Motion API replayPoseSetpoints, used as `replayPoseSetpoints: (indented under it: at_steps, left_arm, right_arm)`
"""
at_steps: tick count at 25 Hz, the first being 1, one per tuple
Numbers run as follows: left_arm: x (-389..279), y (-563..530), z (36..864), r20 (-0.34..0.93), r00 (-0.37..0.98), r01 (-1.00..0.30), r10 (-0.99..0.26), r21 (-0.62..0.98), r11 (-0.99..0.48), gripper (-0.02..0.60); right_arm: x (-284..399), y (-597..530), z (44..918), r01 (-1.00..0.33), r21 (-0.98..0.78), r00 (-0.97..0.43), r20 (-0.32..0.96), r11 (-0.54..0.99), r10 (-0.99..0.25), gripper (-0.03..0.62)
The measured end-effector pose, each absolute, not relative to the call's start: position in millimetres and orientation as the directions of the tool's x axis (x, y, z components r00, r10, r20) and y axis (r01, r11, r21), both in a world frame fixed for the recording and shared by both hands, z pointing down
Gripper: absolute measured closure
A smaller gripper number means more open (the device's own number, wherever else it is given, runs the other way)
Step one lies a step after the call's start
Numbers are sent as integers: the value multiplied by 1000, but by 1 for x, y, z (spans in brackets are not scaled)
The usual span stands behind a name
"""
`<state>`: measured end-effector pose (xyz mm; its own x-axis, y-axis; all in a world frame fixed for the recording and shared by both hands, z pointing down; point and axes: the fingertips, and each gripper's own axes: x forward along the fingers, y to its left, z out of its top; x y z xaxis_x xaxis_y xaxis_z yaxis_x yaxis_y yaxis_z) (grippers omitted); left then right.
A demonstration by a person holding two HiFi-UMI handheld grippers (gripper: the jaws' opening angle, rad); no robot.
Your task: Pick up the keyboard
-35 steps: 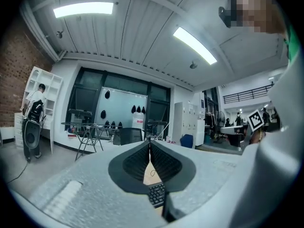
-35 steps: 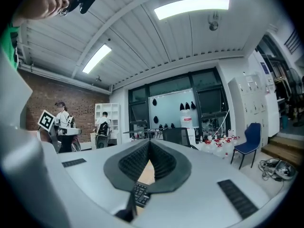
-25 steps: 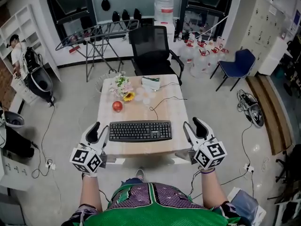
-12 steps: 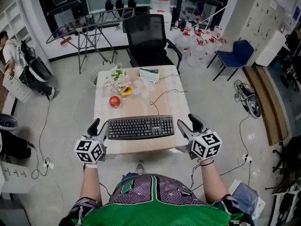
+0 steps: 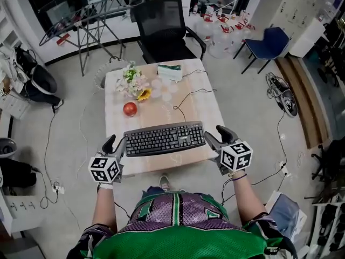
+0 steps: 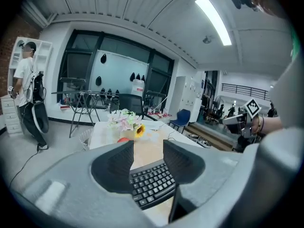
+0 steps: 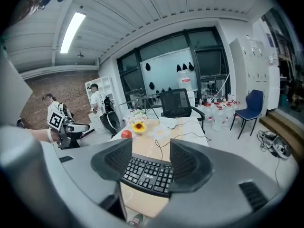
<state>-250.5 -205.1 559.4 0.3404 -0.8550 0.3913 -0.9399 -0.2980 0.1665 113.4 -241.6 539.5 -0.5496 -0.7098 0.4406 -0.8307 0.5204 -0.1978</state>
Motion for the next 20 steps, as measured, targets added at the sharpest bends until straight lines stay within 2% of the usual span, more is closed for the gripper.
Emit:
replayPoseSetpoints:
  at_steps: [9,20]
  left_arm:
    - [-264,-216,617,482,378,-926,-790,184,-331,393]
    - [-265,-217,692,594,338,-941,-730,241,-239,393]
  right_arm:
    - [107,-252,597,-866,-219,-492,538,450,-685,359]
    - [119,-281,668,-873,-270,-479,631,407,-610,359]
